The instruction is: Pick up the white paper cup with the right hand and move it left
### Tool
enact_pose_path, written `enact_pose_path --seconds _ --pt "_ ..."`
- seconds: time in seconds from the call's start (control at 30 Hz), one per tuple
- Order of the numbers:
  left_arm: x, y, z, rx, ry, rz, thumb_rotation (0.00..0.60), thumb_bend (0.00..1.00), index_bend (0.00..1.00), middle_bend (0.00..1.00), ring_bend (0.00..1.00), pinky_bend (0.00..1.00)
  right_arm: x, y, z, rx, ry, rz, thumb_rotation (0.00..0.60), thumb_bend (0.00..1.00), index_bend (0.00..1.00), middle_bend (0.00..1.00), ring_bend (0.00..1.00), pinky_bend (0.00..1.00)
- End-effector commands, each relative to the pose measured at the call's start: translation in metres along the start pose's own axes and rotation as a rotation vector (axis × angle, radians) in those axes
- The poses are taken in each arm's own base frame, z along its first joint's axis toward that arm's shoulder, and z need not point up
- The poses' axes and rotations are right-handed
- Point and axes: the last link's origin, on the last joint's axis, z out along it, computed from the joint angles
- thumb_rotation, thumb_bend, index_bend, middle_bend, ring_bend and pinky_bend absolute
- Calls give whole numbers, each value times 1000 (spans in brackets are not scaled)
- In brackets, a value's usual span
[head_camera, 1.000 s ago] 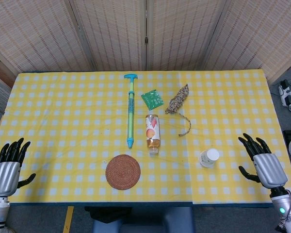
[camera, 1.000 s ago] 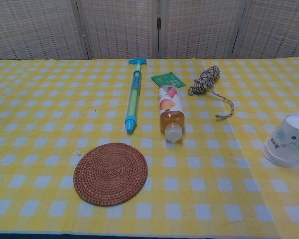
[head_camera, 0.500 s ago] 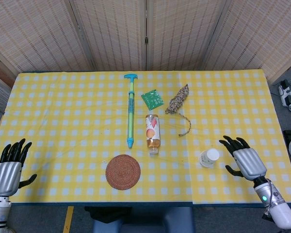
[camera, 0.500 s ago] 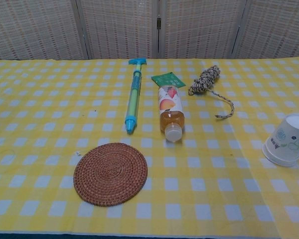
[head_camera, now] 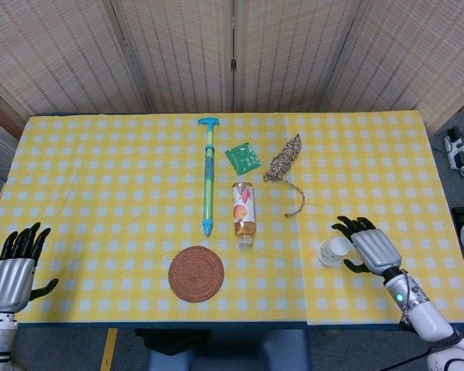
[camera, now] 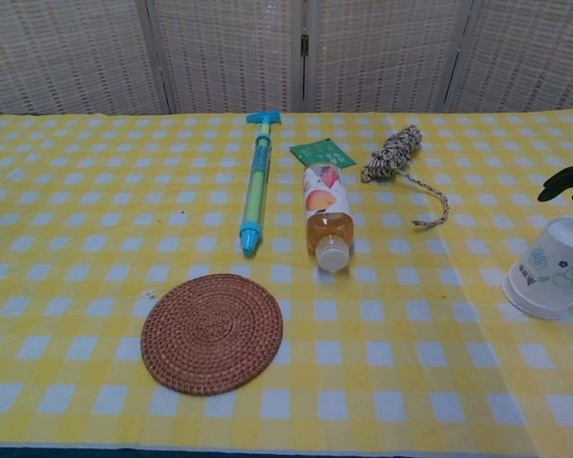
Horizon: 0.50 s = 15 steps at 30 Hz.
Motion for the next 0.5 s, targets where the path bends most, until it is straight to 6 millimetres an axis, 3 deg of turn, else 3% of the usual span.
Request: enact_pose_path --seconds 0.03,0.5 --pt "-1 -1 0 5 -2 -2 600 217 43 0 0 0 0 -2 3 5 -6 1 600 343 218 118 166 100" --pt "-5 -4 -1 14 -16 -6 600 216 34 0 0 0 3 -3 6 0 -27 27 600 396 290 138 170 107"
